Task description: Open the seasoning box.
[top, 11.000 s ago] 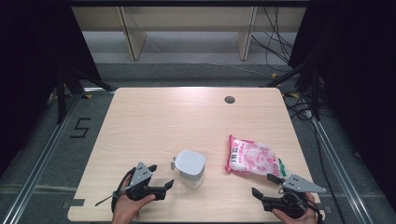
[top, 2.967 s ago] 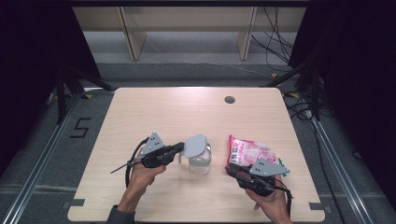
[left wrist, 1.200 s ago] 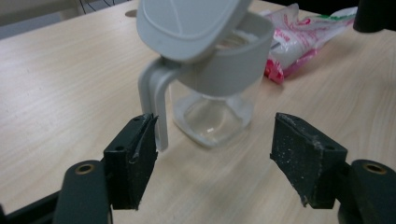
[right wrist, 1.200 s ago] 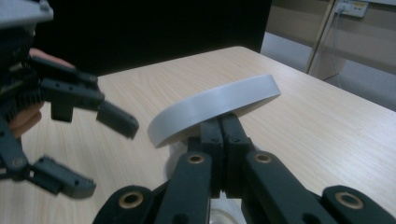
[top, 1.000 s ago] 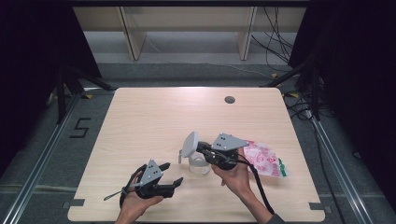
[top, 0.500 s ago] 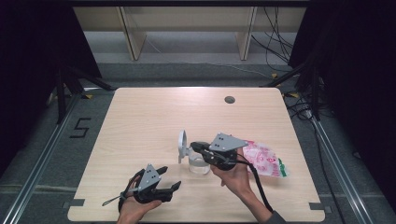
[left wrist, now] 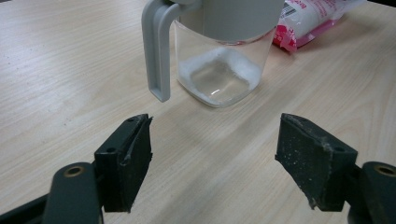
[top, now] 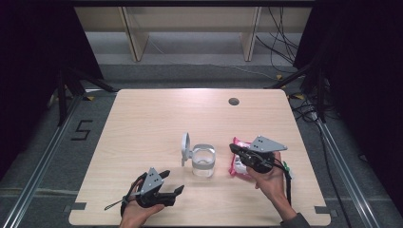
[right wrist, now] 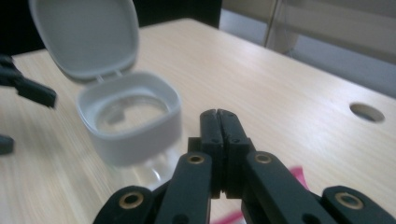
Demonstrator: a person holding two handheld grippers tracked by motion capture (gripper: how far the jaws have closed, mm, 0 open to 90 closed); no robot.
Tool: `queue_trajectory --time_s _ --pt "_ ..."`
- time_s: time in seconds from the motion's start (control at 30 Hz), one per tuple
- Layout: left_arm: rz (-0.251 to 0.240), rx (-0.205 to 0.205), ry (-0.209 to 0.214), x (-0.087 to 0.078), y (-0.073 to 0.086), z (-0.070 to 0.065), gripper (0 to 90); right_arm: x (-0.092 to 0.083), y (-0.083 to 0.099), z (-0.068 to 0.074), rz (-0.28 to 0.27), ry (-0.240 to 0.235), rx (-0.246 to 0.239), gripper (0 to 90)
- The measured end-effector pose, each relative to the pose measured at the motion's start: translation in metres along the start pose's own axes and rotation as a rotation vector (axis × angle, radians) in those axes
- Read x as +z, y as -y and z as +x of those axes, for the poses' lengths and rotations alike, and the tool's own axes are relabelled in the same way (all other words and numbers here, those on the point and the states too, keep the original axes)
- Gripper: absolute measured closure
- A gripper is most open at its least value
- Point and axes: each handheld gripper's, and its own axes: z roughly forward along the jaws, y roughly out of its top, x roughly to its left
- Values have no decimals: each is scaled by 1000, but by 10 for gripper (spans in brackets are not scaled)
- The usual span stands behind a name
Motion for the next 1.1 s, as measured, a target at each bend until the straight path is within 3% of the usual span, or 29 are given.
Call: queue_trajectory --time_s 0.03,0.1,0.13,0.2,0.23,0.27,0.4,0.47,0.53,0.57,0.67,0.73,0.77,0.97,1.1 --pt "3 -5 6 0 0 0 257 0 3 -1 30 -11 20 900" --pt "14 14 2 -1 -1 1 256 1 10 -2 39 13 25 900" --pt "-7 -15 13 1 -1 0 254 1 12 -4 51 13 11 900" --pt "-12 -20 14 2 1 -1 253 3 16 -5 72 14 9 900" --pt "23 10 -3 0 0 0 252 3 18 -5 88 11 24 900" --pt "18 8 -2 0 0 0 252 4 20 -5 98 6 27 900" --pt "19 6 0 0 0 0 252 10 25 -4 140 13 1 900" --pt "-3 -32 14 1 0 -1 252 12 26 -3 144 17 5 900" --pt "9 -2 7 1 -1 2 252 17 29 -2 172 24 -21 900" --pt "6 -22 13 1 0 0 252 19 30 -2 183 28 -26 900" --pt "13 -13 6 1 0 1 252 25 35 -1 223 23 -17 900" --pt "8 -22 14 1 0 1 253 28 37 -1 240 35 -43 900" --pt "12 -24 11 1 1 1 253 29 39 0 257 19 -37 900" --pt "9 -18 9 0 0 2 253 31 40 3 267 17 -47 900" --pt "10 -23 12 0 0 2 253 29 40 4 290 19 -78 900"
